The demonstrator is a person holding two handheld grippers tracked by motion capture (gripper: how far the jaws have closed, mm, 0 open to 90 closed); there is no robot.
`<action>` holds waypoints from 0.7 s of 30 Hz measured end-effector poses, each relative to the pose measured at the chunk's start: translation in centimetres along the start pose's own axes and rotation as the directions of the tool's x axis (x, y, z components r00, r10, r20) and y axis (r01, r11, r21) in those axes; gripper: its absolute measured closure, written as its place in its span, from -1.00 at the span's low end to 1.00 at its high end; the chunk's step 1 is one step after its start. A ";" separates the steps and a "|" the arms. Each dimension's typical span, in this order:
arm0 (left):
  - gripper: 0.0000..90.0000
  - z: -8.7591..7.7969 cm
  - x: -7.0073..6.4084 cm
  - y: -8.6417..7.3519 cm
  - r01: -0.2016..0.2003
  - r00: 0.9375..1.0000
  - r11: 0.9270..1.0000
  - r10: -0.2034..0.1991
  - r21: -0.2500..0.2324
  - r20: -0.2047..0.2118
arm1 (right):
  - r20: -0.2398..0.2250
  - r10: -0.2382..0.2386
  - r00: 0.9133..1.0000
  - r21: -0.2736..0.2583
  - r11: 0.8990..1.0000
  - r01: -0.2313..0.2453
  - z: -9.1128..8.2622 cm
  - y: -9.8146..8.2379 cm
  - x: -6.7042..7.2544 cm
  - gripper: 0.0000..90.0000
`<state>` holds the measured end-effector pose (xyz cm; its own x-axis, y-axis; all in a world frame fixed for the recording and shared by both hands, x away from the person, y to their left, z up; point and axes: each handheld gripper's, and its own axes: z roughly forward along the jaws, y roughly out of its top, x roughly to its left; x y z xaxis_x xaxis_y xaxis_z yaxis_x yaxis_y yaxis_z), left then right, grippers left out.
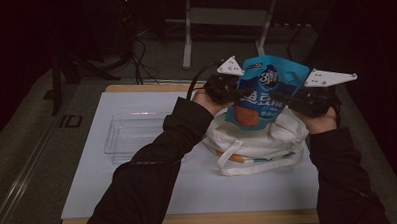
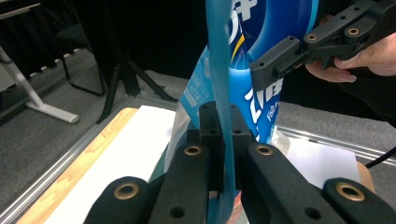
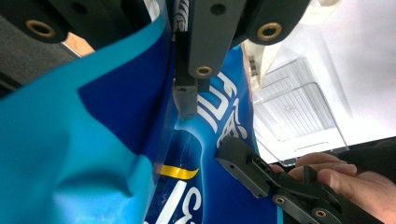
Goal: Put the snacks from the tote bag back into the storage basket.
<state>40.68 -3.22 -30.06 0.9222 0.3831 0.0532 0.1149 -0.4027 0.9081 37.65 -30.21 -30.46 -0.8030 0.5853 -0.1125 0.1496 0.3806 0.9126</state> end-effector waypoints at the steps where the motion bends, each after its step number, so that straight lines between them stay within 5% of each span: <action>1: 1.00 -0.3 0.1 0.0 0.004 1.000 1.000 -0.004 -0.003 0.000 | -0.004 -0.004 1.000 0.000 1.000 0.004 0.1 0.3 0.1 0.97; 21: 1.00 -6.3 1.3 -1.1 0.026 0.998 1.000 -0.026 -0.003 -0.060 | -0.077 -0.063 0.995 -0.015 0.998 0.062 3.8 4.0 2.6 0.97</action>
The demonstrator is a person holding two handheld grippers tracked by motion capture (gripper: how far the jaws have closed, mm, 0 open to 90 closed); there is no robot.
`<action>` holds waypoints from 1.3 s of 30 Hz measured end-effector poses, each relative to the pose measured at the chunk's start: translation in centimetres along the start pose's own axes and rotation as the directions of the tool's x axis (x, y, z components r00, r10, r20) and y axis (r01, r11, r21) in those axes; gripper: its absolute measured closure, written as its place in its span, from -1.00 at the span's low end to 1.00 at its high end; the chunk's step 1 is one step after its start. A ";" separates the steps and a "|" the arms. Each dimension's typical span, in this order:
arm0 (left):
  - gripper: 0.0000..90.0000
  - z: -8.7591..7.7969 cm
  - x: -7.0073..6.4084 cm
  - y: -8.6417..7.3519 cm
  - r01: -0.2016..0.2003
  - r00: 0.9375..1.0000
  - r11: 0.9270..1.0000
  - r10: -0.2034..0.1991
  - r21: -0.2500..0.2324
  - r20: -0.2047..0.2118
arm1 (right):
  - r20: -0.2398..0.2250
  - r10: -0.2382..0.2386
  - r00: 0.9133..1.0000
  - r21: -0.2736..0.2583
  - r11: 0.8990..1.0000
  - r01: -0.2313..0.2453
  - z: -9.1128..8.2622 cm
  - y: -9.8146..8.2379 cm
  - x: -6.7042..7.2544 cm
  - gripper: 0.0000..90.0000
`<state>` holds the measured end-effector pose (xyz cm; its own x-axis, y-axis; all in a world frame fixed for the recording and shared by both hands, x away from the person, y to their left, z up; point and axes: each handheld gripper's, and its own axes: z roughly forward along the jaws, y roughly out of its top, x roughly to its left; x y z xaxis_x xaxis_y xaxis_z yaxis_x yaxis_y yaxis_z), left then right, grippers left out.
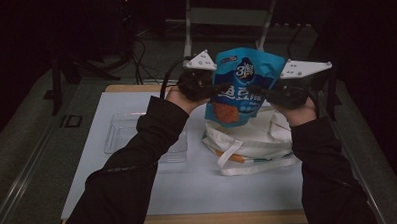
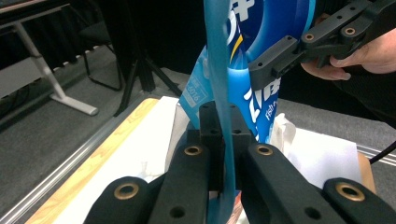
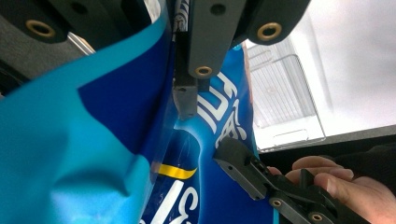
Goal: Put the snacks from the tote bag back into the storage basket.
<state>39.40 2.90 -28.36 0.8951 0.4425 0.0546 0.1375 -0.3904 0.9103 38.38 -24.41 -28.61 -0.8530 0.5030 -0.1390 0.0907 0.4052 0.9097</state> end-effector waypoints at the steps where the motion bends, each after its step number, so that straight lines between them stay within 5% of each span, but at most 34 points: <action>1: 1.00 -0.3 0.1 -0.1 0.000 1.000 1.000 0.000 0.000 -0.004 | -0.005 -0.004 1.000 -0.001 1.000 0.004 0.3 0.2 0.1 0.97; 39: 1.00 -10.8 3.6 -5.3 0.071 0.991 0.997 -0.068 0.025 -0.117 | -0.160 -0.080 0.984 0.005 0.997 0.082 10.7 5.4 4.7 0.97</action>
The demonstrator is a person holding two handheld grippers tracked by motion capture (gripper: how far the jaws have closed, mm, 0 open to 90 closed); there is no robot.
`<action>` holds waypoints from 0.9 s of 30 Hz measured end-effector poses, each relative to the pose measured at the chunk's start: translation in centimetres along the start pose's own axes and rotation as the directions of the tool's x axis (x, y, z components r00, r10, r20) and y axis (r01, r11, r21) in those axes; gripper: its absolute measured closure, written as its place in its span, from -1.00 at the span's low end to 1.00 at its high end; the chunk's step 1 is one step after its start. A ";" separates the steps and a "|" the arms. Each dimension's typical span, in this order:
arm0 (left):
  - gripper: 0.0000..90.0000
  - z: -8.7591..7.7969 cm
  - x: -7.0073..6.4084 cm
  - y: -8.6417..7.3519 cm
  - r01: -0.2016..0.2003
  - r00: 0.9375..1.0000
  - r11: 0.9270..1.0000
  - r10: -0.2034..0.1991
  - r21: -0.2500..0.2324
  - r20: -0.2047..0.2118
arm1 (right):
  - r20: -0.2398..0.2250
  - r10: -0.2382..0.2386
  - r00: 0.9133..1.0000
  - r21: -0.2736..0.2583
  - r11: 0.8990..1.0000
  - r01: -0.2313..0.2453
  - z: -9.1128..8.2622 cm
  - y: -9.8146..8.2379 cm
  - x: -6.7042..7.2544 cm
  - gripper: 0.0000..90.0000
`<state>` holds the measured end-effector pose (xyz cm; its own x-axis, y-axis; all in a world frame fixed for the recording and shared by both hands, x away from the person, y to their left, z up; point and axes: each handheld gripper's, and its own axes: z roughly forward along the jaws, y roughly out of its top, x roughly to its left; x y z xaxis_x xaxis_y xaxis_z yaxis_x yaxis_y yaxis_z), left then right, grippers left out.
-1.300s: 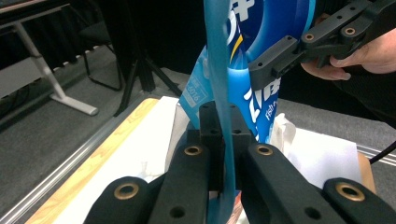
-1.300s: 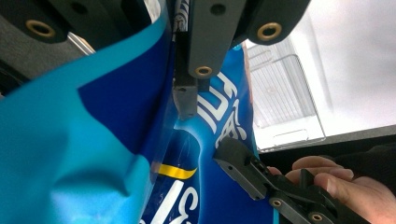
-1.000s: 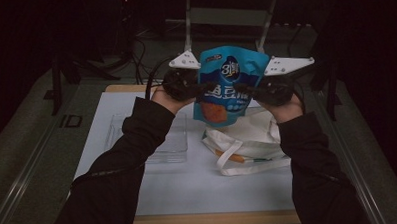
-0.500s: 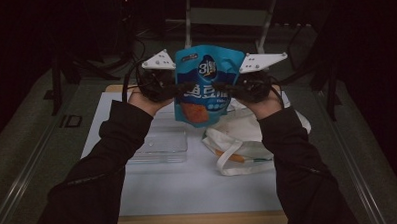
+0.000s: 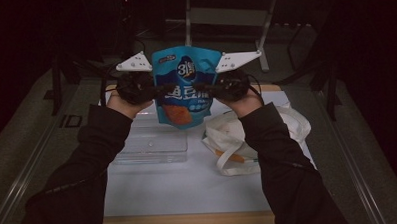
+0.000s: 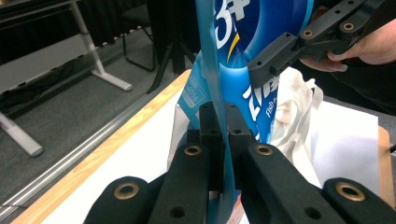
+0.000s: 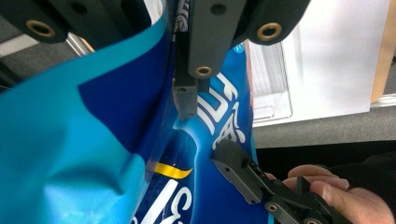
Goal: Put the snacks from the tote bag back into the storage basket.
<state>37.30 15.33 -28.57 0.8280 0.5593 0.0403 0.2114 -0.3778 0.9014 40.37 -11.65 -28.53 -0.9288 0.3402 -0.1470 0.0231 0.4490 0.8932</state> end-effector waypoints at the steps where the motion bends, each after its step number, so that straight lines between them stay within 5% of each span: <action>1: 1.00 -0.2 0.2 -0.2 0.002 1.000 1.000 -0.002 0.001 -0.001 | -0.004 0.001 1.000 0.000 1.000 -0.001 0.3 0.1 0.1 0.97; 16: 1.00 -3.0 1.9 -2.3 0.015 1.000 1.000 -0.015 0.014 -0.006 | -0.051 -0.015 0.999 0.001 1.000 0.015 4.1 1.2 1.3 0.97; 27: 1.00 -4.5 3.8 -4.5 0.017 0.998 1.000 -0.018 0.010 0.056 | -0.087 -0.028 0.996 0.005 1.000 0.029 6.1 1.3 2.3 0.97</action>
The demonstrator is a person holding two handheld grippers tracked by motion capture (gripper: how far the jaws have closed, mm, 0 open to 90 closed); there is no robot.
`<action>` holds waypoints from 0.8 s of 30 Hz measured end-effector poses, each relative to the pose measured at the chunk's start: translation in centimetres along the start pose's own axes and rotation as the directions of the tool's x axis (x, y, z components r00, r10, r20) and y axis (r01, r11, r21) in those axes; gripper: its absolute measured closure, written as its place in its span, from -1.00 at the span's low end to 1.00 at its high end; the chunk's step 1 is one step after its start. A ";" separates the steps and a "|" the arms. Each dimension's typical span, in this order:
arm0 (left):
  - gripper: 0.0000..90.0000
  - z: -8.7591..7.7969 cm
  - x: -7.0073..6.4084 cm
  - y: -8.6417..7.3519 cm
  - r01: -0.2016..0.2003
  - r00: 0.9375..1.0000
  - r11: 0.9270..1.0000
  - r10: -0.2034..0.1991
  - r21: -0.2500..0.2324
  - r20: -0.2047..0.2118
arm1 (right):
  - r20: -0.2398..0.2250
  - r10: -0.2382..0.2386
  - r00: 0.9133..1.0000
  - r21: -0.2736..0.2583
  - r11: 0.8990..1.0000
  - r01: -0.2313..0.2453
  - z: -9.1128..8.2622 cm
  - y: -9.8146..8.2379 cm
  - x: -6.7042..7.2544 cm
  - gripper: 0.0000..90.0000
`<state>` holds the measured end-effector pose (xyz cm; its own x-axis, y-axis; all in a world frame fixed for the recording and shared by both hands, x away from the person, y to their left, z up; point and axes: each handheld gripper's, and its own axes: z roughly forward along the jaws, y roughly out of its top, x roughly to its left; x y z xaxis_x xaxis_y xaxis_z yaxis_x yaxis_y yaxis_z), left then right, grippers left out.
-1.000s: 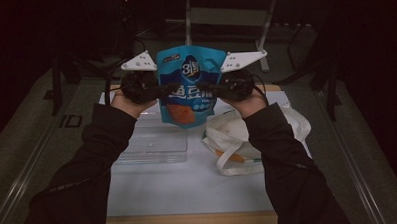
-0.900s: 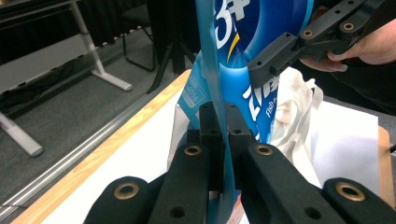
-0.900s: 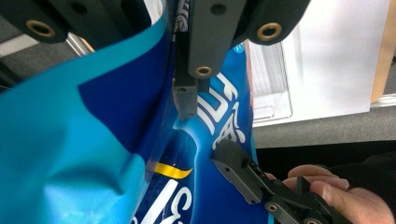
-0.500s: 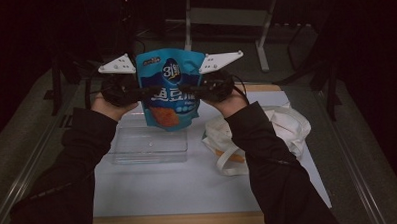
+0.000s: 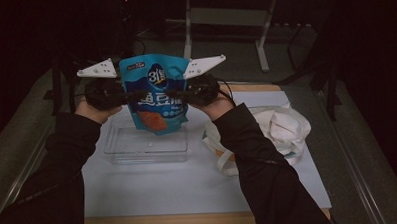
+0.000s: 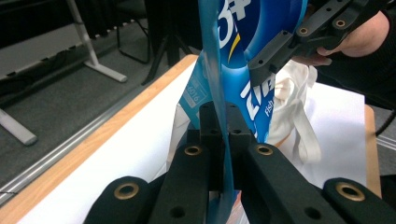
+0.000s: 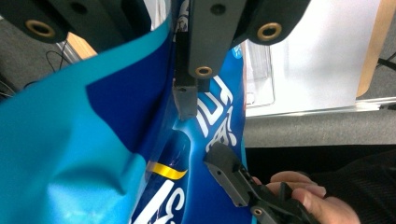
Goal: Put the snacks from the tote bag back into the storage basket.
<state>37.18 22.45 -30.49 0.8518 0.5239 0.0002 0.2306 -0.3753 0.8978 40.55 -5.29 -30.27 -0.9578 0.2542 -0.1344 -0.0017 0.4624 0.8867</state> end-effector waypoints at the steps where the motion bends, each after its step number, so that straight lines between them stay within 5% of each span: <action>1: 1.00 0.0 0.0 0.0 0.000 1.000 1.000 0.000 0.000 0.000 | 0.000 0.000 1.000 0.000 1.000 0.000 0.0 0.0 0.0 0.97; 10: 1.00 -0.1 1.7 -2.2 0.018 1.000 1.000 -0.018 0.019 0.011 | -0.022 0.011 1.000 0.009 1.000 -0.011 2.6 -0.9 -0.2 0.97; 24: 1.00 0.4 2.2 -5.4 0.058 0.998 0.997 -0.060 0.058 0.016 | -0.058 0.063 0.996 0.029 0.998 -0.062 5.4 -3.3 0.2 0.97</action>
<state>38.03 25.31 -35.53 0.8441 0.5327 -0.0605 0.3071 -0.3879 0.8691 41.87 -2.19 -35.64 -0.9710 0.2331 -0.0521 0.0657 0.4703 0.8801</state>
